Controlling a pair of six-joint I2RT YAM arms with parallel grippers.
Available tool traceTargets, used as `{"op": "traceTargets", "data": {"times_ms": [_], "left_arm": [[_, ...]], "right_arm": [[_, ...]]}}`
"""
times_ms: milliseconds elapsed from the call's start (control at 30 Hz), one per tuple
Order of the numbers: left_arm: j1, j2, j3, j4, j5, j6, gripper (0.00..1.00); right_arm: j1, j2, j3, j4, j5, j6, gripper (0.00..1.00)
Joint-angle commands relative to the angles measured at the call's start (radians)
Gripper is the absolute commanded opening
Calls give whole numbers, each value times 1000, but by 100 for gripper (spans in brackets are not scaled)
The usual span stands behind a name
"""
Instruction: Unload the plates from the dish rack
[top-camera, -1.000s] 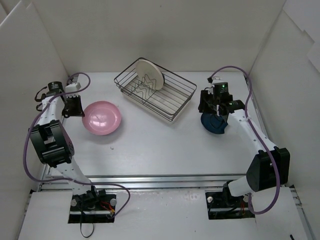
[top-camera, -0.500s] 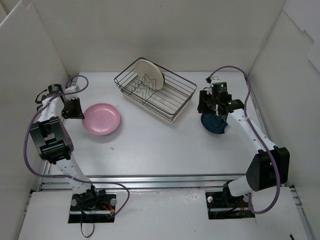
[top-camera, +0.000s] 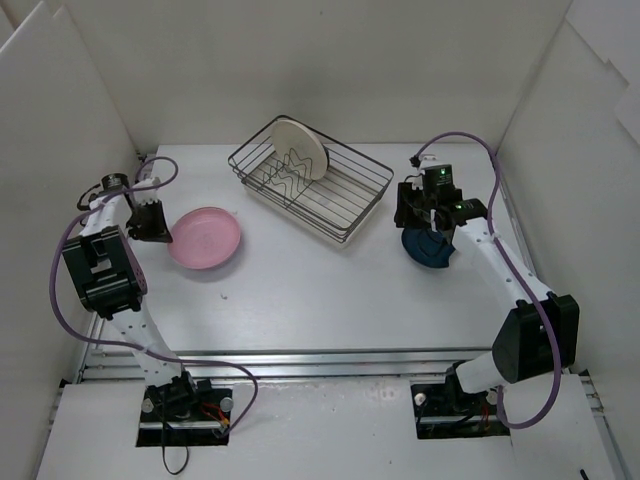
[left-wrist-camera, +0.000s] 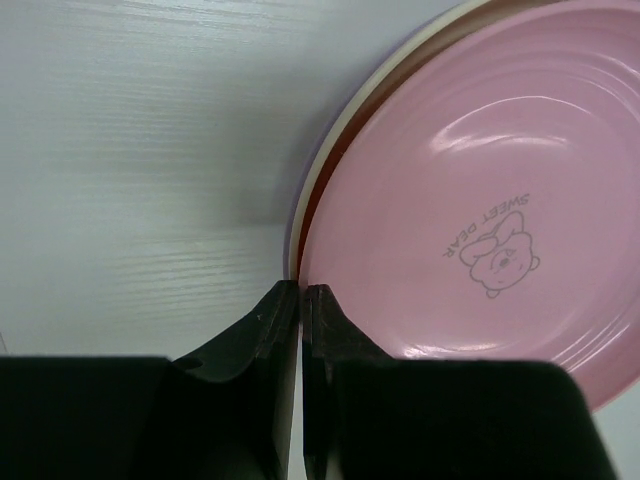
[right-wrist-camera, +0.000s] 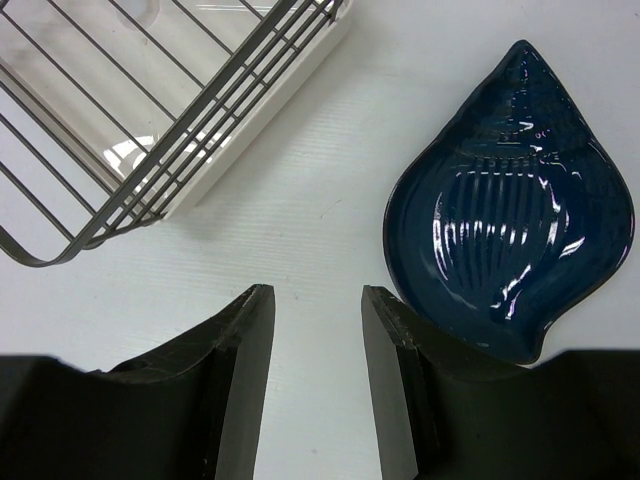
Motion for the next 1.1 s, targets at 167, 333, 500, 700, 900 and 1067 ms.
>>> {"op": "traceTargets", "data": {"times_ms": [167, 333, 500, 700, 900, 1067], "left_arm": [[12, -52, 61, 30, -7, -19, 0], [12, -86, 32, 61, 4, -22, 0], [12, -38, 61, 9, 36, -4, 21], [12, -47, 80, -16, 38, 1, 48], [12, -118, 218, -57, 20, -5, 50], [1, -190, 285, -59, -2, -13, 50]], "right_arm": [[16, -6, 57, 8, 20, -12, 41], [19, 0, 60, 10, 20, -14, 41], [19, 7, 68, 5, 17, -18, 42], [22, 4, 87, -15, 23, -29, 45], [49, 11, 245, -74, 28, -12, 48], [109, 142, 505, -68, 16, -31, 14]]}}
